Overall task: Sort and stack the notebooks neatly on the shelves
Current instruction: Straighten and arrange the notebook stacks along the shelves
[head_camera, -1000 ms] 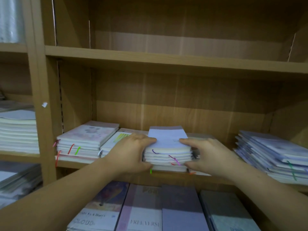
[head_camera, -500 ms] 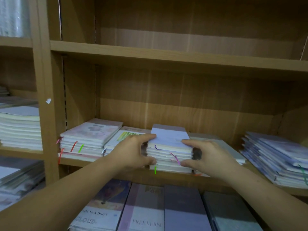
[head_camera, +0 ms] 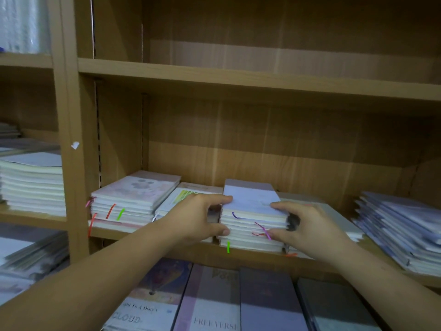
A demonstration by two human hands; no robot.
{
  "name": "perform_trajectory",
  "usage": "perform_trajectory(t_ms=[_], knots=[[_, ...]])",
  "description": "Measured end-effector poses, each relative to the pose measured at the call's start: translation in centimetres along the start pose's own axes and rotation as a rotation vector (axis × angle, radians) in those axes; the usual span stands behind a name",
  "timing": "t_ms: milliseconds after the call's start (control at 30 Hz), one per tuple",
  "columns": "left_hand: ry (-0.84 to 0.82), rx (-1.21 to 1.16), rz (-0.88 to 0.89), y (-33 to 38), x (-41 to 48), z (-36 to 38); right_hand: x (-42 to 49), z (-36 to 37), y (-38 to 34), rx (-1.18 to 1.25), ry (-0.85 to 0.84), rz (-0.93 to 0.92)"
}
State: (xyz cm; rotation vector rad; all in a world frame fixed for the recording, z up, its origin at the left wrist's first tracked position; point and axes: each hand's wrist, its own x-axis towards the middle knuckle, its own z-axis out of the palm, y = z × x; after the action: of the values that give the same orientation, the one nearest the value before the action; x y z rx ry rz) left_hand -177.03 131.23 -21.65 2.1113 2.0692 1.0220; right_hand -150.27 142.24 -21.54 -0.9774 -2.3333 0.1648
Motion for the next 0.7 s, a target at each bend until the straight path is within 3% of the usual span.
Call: perform_trajectory(t_ms=[167, 267, 333, 500, 700], knots=[[-0.024, 0.140, 0.017, 1.3, -0.1, -0.3, -0.5, -2.9, 1.0, 0.093, 0.004, 0.028], [0.094, 0.200, 0.125, 3.7, -0.4, -0.1, -1.3, -5.9, 3.3, 0.045, 0.108, 0.124], [0.128, 0.231, 0.214, 5.9, -0.3, 0.4, -1.9, -6.5, 5.0, 0.001, 0.077, 0.208], [-0.036, 0.281, 0.347, 10.9, 2.3, 3.8, -4.7, -6.6, 7.5, 0.201, -0.048, 0.399], [-0.091, 0.365, 0.384, 11.5, 3.9, 6.0, -5.6, -4.0, 8.2, 0.332, 0.075, 0.381]])
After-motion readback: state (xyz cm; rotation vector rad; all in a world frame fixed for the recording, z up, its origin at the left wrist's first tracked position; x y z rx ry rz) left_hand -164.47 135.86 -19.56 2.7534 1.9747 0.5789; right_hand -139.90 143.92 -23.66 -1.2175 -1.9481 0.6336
